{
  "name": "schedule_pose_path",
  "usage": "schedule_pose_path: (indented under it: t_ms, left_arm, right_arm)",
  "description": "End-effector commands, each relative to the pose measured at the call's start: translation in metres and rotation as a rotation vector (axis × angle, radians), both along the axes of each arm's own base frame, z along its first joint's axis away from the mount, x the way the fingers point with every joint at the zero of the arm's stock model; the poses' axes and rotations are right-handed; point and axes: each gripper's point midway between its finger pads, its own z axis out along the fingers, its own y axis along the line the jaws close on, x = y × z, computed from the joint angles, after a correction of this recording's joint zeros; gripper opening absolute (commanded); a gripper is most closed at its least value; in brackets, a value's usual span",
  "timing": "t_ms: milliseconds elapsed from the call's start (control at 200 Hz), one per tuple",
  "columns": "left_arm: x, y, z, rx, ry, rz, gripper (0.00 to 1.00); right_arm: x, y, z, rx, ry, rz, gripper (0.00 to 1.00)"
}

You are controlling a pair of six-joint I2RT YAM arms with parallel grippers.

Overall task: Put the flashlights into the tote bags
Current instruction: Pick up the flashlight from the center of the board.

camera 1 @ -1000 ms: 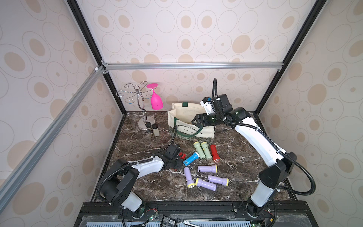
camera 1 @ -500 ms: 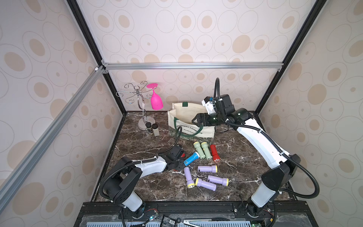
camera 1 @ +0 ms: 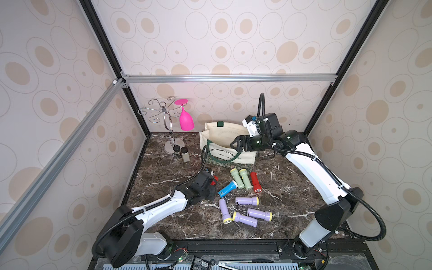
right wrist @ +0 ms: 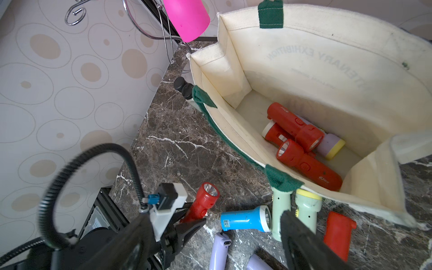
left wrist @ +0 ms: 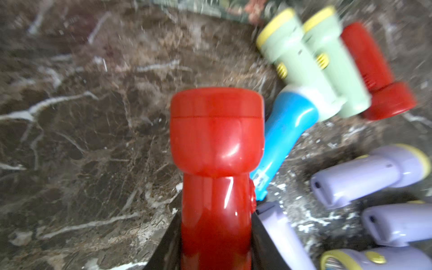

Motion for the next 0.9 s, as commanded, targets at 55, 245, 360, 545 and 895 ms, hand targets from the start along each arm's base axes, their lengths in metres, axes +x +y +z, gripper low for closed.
schedule_pose_path:
  t_ms: [55, 245, 360, 545, 895]
  left_arm:
    - [0.02, -0.022, 0.077, -0.123, -0.133, -0.006, 0.19]
    - [0.041, -0.043, 0.156, -0.282, -0.255, -0.019, 0.19]
    - [0.049, -0.058, 0.205, -0.422, -0.326, -0.033, 0.19]
    - [0.05, -0.073, 0.247, -0.589, -0.38, -0.064, 0.18]
    - [0.049, -0.08, 0.257, -0.643, -0.395, -0.087, 0.16]
  right_arm:
    - [-0.024, 0.015, 0.027, 0.104, -0.058, 0.145, 0.89]
    - [-0.029, 0.03, 0.037, 0.185, -0.043, 0.218, 0.89]
    - [-0.027, 0.032, 0.034, 0.21, -0.017, 0.199, 0.89]
    - [-0.021, 0.04, 0.039, 0.273, 0.013, 0.174, 0.88]
    - [-0.008, 0.058, 0.057, 0.4, 0.029, 0.163, 0.84]
